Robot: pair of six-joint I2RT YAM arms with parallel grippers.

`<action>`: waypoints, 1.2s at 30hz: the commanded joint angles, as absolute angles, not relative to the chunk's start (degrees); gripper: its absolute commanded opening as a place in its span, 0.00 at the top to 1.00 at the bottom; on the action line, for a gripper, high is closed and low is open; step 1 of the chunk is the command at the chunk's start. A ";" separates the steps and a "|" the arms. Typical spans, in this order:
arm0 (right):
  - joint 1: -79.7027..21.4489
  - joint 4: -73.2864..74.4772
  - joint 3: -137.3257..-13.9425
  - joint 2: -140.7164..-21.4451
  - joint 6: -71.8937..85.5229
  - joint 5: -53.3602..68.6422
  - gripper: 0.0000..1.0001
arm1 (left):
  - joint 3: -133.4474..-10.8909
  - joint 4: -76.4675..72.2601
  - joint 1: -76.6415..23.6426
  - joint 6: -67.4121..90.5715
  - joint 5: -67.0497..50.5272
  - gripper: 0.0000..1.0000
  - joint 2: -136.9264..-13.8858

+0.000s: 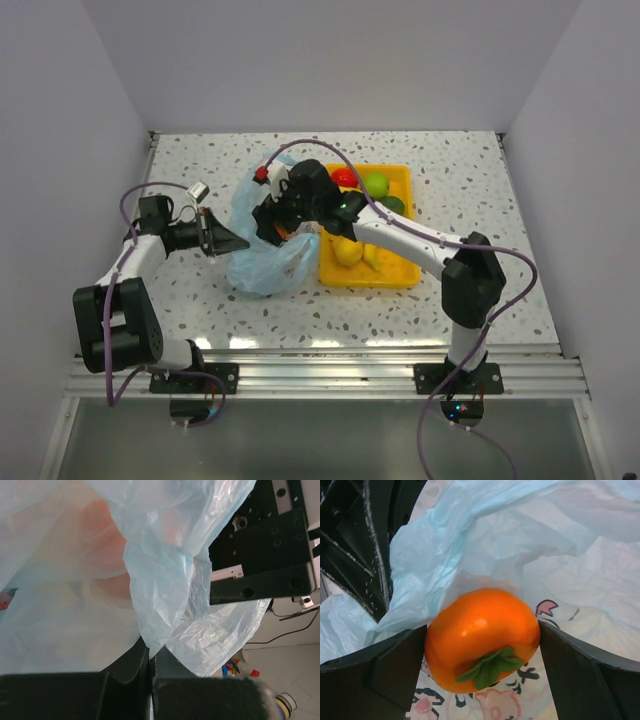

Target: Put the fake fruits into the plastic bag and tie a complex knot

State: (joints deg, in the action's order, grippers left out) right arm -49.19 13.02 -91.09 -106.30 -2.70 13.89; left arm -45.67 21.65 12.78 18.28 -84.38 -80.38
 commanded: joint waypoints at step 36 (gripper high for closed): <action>-48.86 35.68 -91.67 -93.95 0.35 45.71 0.39 | -49.75 25.84 14.94 13.54 -90.79 1.00 -83.32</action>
State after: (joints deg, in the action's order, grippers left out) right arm -46.09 33.15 -88.33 -93.06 2.35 42.89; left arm -46.87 24.12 14.26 15.97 -84.44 -83.13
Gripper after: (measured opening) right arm 0.633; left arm 0.018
